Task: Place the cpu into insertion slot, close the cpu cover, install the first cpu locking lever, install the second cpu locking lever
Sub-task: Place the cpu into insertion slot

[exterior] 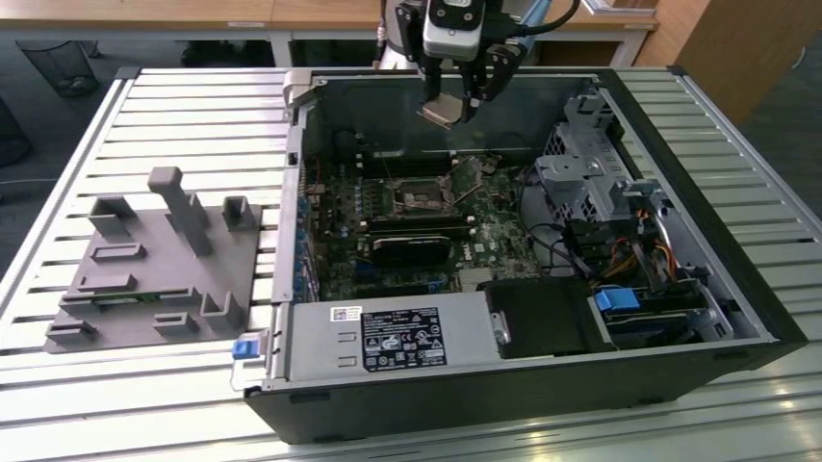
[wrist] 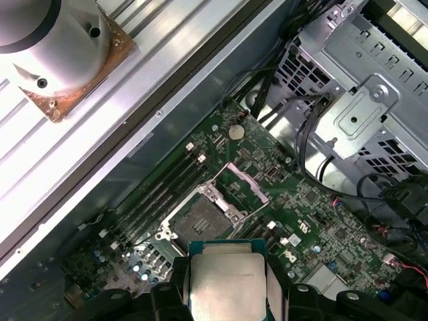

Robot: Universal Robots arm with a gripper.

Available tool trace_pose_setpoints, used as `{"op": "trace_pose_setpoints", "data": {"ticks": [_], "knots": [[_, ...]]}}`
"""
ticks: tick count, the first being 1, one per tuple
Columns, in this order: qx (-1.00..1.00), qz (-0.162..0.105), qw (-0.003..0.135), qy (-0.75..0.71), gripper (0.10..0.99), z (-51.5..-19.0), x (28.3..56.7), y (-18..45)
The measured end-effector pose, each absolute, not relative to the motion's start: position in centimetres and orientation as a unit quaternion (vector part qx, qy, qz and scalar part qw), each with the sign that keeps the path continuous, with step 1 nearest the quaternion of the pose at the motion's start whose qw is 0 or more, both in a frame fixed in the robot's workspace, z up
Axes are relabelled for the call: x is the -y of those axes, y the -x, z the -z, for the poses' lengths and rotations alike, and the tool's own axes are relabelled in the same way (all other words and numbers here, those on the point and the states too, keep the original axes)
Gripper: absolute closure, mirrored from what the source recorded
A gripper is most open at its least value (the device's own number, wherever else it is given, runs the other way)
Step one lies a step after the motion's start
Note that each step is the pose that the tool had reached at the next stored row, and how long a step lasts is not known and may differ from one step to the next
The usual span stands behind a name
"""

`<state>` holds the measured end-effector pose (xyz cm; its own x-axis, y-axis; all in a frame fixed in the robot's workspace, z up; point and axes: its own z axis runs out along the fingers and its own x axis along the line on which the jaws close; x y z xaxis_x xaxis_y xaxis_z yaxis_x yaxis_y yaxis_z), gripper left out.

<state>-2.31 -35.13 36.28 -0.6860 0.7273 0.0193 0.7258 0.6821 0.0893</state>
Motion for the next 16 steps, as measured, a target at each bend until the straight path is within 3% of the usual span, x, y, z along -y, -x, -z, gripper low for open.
{"op": "trace_pose_setpoints", "data": {"ticks": [16], "knots": [[-0.907, -0.045, 0.010, -0.419, 0.541, -36.26, 35.13, 2.31]]}}
